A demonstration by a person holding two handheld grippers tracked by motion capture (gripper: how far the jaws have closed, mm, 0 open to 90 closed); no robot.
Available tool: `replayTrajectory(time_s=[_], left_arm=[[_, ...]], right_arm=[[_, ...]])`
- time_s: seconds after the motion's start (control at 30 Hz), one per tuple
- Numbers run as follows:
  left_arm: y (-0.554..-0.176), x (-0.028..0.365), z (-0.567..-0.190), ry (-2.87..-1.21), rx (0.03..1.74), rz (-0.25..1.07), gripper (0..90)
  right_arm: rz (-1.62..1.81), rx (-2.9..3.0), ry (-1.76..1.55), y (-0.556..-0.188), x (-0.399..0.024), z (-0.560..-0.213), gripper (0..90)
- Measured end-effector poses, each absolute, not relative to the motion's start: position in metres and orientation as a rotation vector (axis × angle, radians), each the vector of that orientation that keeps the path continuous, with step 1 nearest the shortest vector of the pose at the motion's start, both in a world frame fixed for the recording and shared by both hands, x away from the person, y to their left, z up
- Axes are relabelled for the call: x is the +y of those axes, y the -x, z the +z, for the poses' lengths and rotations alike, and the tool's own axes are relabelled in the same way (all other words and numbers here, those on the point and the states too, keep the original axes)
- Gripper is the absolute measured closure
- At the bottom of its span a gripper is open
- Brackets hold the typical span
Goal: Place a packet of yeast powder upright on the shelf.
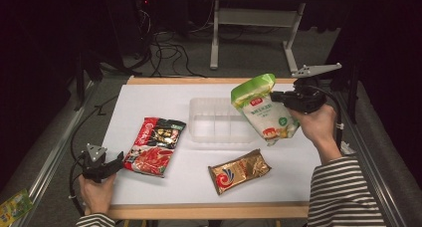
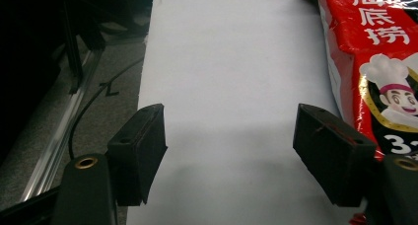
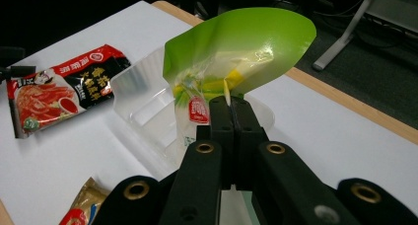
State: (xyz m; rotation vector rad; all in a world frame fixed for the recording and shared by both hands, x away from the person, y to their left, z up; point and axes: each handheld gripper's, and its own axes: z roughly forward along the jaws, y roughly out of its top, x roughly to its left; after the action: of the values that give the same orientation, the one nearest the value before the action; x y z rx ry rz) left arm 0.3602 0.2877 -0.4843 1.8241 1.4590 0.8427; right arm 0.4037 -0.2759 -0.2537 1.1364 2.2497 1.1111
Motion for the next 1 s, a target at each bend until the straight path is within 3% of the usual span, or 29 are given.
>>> replayTrajectory(time_s=[1.0], left_arm=[[-0.36, 0.286, -0.485, -1.828, 1.457, 0.855, 28.3]], right_arm=[[1.171, 2.205, -1.276, -0.468, -0.233, -0.267, 90.0]])
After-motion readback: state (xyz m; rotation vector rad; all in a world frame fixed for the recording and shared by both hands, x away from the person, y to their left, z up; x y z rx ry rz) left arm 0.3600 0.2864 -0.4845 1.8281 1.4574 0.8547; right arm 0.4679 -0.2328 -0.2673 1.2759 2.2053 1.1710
